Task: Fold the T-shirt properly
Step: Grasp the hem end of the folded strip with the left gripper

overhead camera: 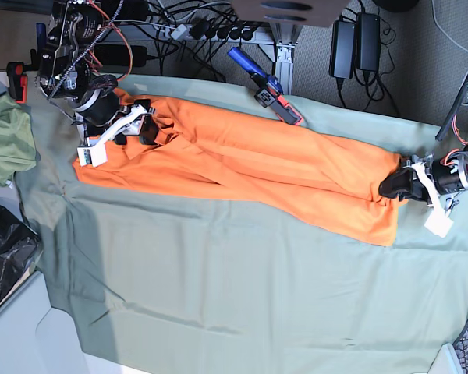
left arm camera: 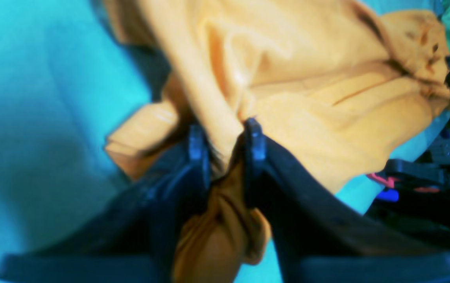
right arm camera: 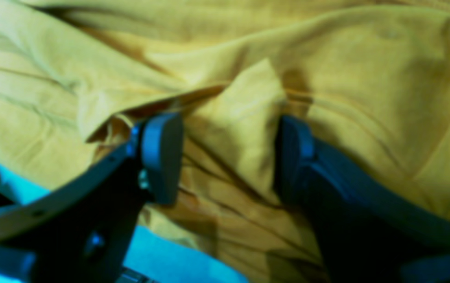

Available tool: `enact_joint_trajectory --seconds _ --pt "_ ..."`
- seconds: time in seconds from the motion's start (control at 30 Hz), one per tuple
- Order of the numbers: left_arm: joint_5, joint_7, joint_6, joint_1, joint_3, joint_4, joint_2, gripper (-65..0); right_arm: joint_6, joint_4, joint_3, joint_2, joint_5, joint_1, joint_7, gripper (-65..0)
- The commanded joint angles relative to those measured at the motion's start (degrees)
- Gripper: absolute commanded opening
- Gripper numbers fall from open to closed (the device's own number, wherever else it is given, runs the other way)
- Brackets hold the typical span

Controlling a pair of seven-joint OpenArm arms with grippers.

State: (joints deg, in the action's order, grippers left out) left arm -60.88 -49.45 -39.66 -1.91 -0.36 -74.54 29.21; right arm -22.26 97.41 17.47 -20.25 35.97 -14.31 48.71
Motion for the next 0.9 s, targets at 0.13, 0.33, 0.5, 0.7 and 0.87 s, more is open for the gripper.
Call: enact_joint_trajectory --seconds 0.13,0.33,0.5,0.7,0.87 --pt "-1.0 1.7 -0.3 1.4 -0.4 -0.6 0.5 -54.5 -5.2 1.0 0.5 -0.7 0.5 0.3 -0.9 -28.3" --pt "-0.7 2.5 -0.3 2.1 -1.8 -0.6 0.2 -49.4 -5.2 1.0 0.5 -0.7 0.5 0.3 -0.9 -28.3" --pt "-0.9 2.7 -0.3 2.1 -2.2 -0.6 0.0 -36.2 -5.2 1.0 0.5 -0.7 0.5 0.3 -0.9 -28.3" --pt "0.3 4.4 -0.3 2.1 -2.2 -0.6 -2.0 -36.2 -5.2 1.0 0.5 -0.7 0.5 0.3 -0.9 -28.3" --pt "4.6 6.0 3.6 3.8 -2.3 -0.6 -4.9 -36.7 -5.2 1.0 0.5 -0.7 0.5 0.1 -0.7 -28.3"
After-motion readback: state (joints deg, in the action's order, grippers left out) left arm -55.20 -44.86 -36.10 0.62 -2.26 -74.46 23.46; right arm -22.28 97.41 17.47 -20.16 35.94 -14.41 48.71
